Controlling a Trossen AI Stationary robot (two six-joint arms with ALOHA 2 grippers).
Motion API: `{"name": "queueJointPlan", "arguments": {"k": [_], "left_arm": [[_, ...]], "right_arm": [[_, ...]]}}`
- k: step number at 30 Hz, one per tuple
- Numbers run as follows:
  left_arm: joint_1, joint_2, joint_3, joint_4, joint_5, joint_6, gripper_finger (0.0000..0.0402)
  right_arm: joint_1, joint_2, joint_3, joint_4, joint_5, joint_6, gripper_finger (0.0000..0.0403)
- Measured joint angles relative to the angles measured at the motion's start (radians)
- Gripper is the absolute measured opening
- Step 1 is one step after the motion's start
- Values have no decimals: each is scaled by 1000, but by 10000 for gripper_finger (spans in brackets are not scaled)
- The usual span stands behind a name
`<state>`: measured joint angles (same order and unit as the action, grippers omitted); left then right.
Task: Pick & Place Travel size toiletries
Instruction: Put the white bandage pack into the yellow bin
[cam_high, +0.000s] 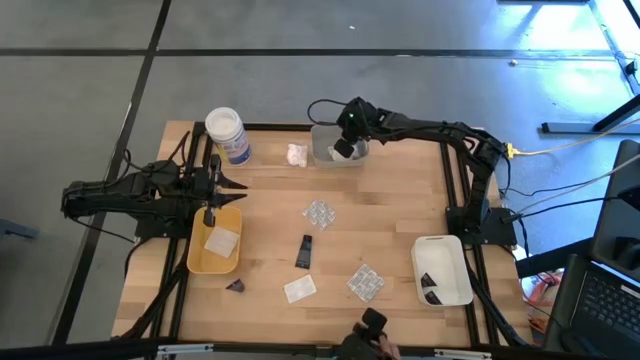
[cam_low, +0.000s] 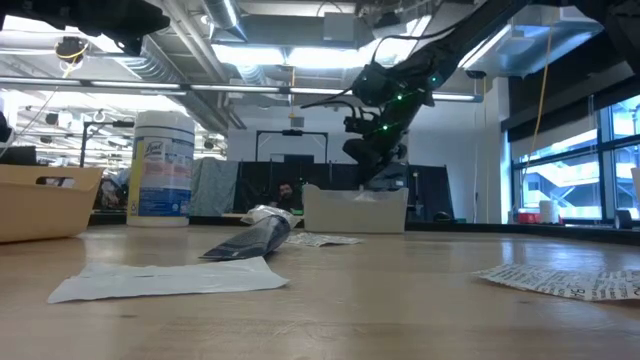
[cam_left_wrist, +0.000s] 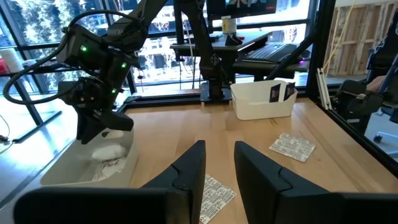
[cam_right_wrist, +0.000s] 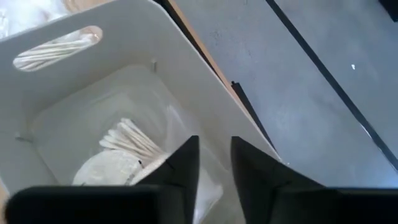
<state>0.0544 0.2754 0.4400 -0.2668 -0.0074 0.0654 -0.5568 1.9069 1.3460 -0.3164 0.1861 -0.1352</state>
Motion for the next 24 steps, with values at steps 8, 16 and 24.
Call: {"name": "queueJointPlan", "arguments": {"k": [8, 16, 24], "left_arm": [[0, 0, 0, 0, 0, 0, 82], [0, 0, 0, 0, 0, 0, 82], [0, 0, 0, 0, 0, 0, 82]], "right_arm": [[0, -72, 0, 19, -46, 8, 200], [35, -209, 0, -27, -172, 31, 239], [168, -351, 1, -177, -176, 43, 187]]}}
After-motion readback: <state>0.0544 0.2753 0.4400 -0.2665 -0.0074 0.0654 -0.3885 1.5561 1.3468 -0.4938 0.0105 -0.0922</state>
